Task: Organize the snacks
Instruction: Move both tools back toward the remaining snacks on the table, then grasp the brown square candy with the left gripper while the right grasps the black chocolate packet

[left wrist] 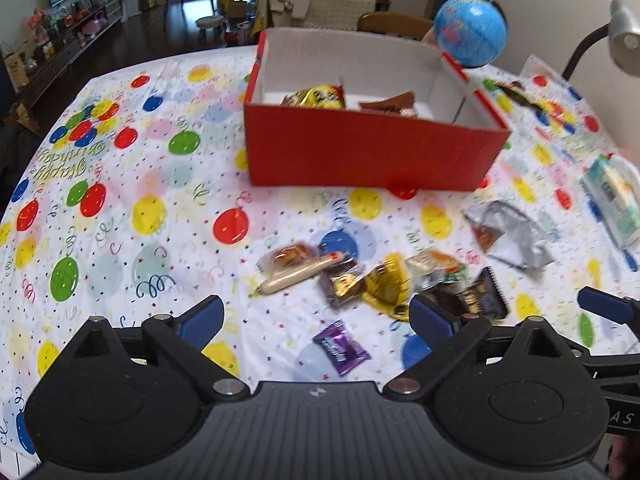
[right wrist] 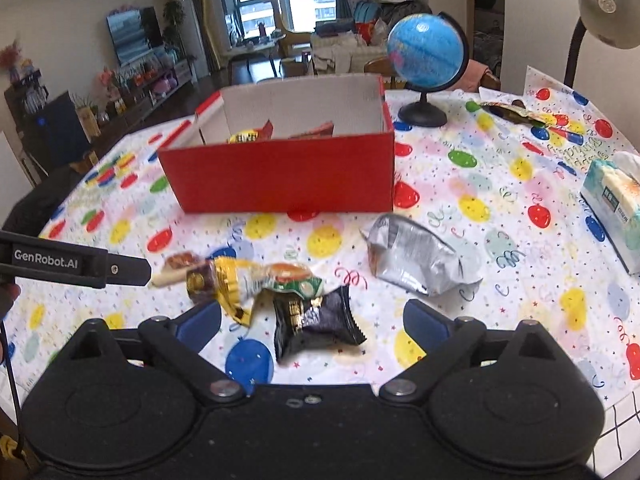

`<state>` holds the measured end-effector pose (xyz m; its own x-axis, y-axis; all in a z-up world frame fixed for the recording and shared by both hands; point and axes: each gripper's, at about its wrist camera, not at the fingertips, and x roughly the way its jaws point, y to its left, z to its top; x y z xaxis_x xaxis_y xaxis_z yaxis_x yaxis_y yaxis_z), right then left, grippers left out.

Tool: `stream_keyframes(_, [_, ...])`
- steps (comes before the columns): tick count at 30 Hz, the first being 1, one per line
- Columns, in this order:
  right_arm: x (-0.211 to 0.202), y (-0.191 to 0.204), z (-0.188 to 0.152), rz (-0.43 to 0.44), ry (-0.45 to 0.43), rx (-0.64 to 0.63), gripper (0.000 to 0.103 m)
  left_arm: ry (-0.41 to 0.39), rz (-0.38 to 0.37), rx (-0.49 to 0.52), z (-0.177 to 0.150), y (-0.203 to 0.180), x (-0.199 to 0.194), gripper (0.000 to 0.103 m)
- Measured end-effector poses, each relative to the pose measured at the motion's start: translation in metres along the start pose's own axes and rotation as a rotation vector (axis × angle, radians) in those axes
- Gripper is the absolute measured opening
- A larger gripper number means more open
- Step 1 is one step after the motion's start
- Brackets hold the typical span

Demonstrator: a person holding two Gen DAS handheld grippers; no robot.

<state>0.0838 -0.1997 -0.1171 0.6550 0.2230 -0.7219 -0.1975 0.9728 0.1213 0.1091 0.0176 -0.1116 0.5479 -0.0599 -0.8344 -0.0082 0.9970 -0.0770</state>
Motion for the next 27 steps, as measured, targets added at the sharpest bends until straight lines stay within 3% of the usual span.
stream_keyframes(12, [0.047, -0.002, -0.005, -0.026, 0.094, -0.047, 0.091, 0.091, 0.057, -0.028, 0.005, -0.005, 0.048, 0.1])
stream_keyframes(18, [0.063, -0.005, -0.005, -0.036, 0.132, -0.051, 0.087, 0.15, 0.038, -0.098, 0.013, 0.003, 0.072, 0.099])
stream_keyframes(27, [0.079, -0.002, -0.002, -0.03, 0.166, -0.069, 0.082, 0.175, 0.013, -0.132, 0.021, 0.0, 0.086, 0.099])
